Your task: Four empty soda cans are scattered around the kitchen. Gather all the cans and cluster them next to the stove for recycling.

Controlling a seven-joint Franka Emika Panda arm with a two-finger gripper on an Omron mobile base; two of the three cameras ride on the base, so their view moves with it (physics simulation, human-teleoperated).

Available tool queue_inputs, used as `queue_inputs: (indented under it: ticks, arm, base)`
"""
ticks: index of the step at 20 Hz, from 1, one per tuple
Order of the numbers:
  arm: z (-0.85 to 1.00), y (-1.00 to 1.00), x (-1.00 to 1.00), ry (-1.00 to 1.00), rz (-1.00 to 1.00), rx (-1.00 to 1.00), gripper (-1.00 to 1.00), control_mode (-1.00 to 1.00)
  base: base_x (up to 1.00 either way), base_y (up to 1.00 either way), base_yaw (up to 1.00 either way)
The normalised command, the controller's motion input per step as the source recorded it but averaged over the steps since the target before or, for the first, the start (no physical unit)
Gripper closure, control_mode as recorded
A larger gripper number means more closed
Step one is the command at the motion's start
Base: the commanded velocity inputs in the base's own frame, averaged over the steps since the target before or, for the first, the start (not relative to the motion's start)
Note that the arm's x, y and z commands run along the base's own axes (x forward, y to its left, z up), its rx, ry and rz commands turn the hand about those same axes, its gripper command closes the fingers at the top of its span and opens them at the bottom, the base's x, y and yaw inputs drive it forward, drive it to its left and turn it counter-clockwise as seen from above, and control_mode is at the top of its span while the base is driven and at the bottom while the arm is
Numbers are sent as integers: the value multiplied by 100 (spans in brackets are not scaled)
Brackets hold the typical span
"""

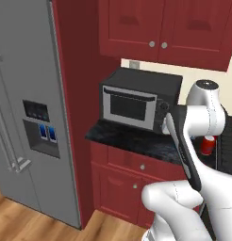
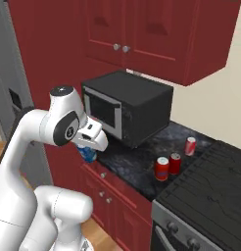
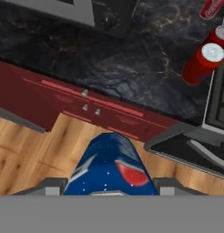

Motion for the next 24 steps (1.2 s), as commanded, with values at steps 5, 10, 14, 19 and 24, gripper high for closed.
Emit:
queue_inputs:
  ticks: [5, 10, 14, 19, 24]
  arm:
    - [0, 0, 0, 0, 0, 0, 100, 100]
    - [0, 0, 0, 0, 0, 0, 100, 100]
    - [0, 0, 0, 0, 0, 0, 100, 100]
    - [0, 0, 0, 0, 0, 0, 100, 100]
    - [0, 0, 0, 0, 0, 0, 100, 100]
  base:
    - [0, 0, -43]
    - [1, 0, -44]
    - [6, 11, -42]
    - [15, 23, -35]
    - [19, 33, -31]
